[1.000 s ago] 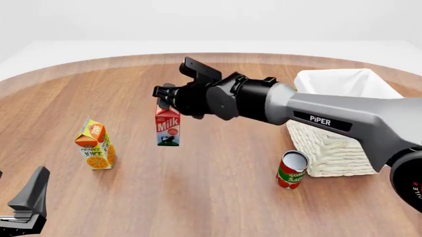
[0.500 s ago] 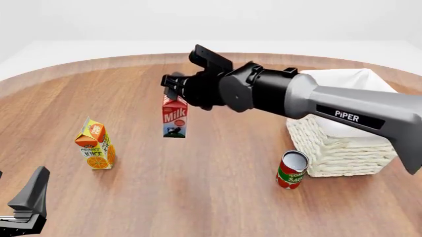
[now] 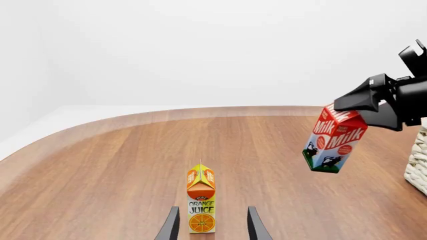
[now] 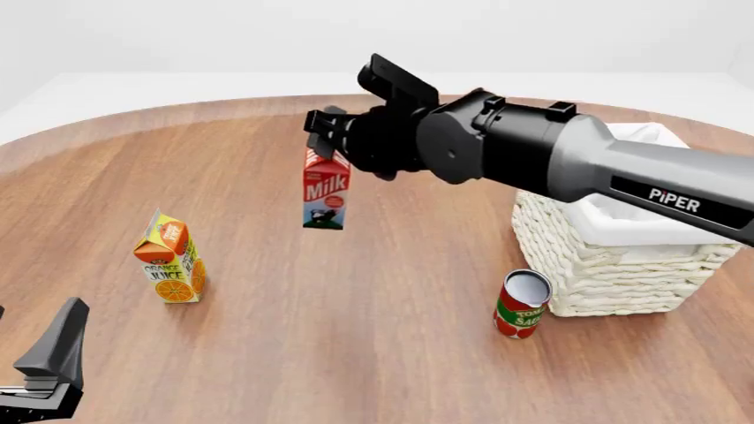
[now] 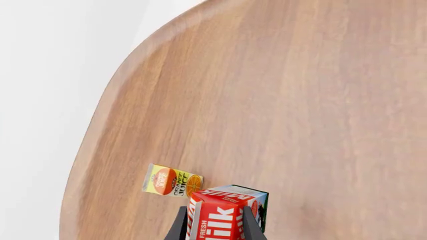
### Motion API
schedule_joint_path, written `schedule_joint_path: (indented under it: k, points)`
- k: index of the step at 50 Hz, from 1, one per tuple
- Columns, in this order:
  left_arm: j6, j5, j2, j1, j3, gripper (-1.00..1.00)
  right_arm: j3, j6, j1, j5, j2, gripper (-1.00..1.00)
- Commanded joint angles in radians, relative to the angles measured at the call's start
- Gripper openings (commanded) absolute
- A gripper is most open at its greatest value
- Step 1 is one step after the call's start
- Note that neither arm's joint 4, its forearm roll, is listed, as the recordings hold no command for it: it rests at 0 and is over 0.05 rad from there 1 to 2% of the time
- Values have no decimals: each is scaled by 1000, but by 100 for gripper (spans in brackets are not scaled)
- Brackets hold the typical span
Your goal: Pick the milk and place it in the basket.
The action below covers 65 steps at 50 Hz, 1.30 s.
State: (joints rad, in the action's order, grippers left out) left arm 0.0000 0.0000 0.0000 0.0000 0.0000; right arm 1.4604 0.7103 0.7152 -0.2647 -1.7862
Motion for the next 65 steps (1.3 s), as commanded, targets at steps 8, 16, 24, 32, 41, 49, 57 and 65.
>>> schedule_joint_path:
  k: [8, 16, 24, 32, 41, 49, 57, 65]
  points:
    - [0, 0, 0, 0, 0, 100, -1, -4, -21, 0, 69, -100]
    - [0, 0, 0, 0, 0, 100, -11, -9, -31, 2, 92, -100]
    - [0, 0, 0, 0, 0, 100, -32, -10, -44, 8, 123, -100]
    - [0, 0, 0, 0, 0, 100, -49, -13, -62, 9, 153, -100]
    - [0, 0, 0, 0, 0, 100, -64, -17, -85, 7, 184, -100]
    - [0, 0, 0, 0, 0, 100, -65, -20, -109, 1, 205, -100]
    - [0, 0, 0, 0, 0, 100, -75, -17, -123, 3, 221, -100]
    - [0, 0, 0, 0, 0, 100, -83, -17, -133, 5, 235, -100]
